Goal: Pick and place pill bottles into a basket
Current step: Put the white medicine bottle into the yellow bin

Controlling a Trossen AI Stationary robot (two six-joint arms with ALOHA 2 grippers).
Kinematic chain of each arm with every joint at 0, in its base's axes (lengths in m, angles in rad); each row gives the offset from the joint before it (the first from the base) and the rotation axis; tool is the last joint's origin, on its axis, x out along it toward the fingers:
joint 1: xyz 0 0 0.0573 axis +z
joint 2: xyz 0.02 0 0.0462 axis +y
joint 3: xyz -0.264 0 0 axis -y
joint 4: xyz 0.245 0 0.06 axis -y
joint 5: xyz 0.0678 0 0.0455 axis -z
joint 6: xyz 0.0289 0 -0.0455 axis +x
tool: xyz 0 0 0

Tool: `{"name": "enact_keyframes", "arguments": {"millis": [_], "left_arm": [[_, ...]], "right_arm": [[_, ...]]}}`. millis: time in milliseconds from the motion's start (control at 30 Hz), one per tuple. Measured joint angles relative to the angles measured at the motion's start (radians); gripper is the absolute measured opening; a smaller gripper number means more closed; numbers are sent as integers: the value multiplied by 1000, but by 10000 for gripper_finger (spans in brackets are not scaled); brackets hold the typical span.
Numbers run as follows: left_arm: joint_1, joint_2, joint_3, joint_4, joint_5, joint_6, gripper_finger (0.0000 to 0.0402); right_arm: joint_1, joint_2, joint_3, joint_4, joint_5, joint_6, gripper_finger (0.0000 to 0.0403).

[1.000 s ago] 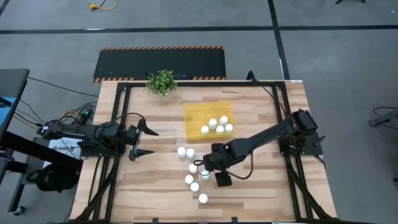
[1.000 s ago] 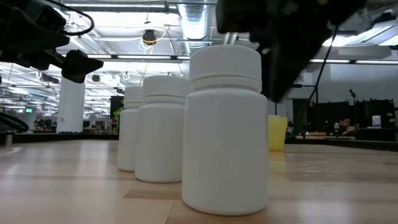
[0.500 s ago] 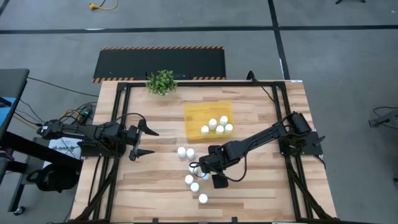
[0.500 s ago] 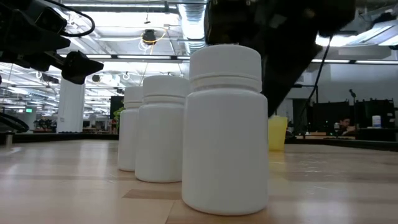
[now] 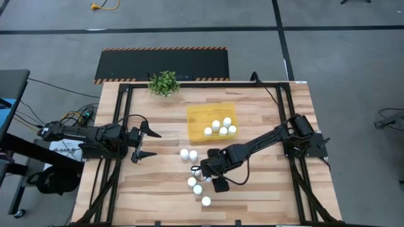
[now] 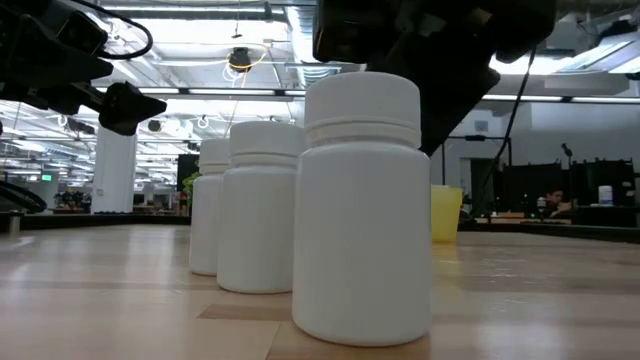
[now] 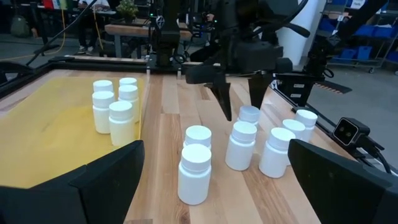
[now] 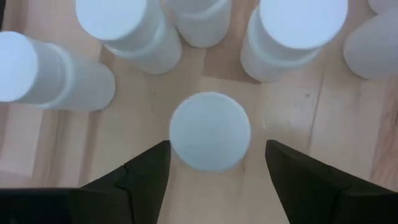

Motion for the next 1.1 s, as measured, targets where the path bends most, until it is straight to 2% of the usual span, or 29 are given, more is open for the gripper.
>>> {"name": "enact_keyframes", "arguments": {"millis": [1100], "left_arm": [[0, 0, 0, 0, 0, 0, 386]], "right_arm": [[2, 0, 0, 73, 7, -53, 256]]}}
